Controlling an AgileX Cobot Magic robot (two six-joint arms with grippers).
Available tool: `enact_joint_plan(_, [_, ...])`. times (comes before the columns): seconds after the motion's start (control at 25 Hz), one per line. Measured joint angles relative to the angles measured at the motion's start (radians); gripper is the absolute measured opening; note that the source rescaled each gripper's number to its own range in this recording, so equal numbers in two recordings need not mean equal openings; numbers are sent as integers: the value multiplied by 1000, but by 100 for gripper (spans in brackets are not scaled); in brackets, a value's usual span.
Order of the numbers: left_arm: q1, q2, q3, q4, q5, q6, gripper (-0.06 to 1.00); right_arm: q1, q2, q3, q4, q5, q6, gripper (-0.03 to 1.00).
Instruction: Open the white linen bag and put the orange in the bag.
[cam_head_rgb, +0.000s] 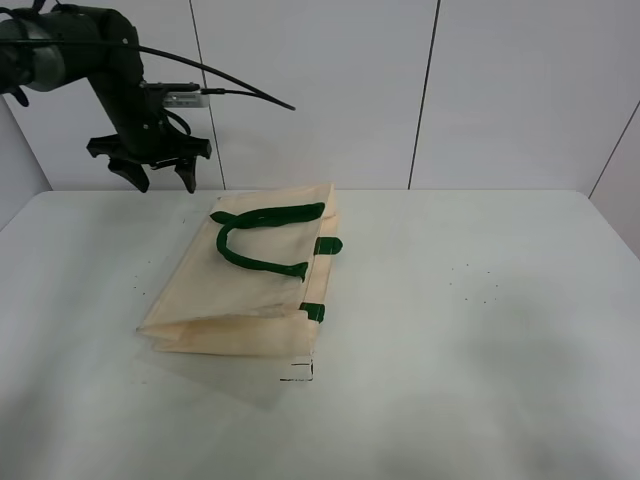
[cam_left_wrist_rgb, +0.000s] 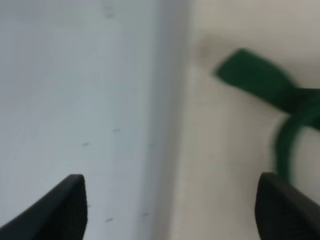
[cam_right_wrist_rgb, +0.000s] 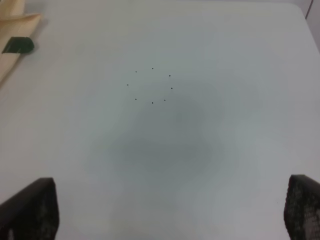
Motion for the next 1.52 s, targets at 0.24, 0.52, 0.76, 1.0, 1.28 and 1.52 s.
enact_joint_plan(0.24, [62, -5, 0, -21, 41, 12, 95, 0, 0, 0, 0, 0, 0, 100])
enact_joint_plan(0.52, [64, -123, 86, -33, 69, 12, 95, 0, 0, 0, 0, 0, 0, 100])
enact_joint_plan(0.76, [64, -288, 370, -34, 68, 13, 95, 0, 0, 0, 0, 0, 0, 100])
enact_joint_plan(1.0, [64, -527, 702, -37, 68, 15, 95, 0, 0, 0, 0, 0, 0, 100])
enact_joint_plan(1.28, [64, -881, 1056, -37, 67, 31, 95, 0, 0, 0, 0, 0, 0, 100])
enact_joint_plan(1.52, [64, -1162, 1324, -37, 8, 45, 95, 0, 0, 0, 0, 0, 0, 100])
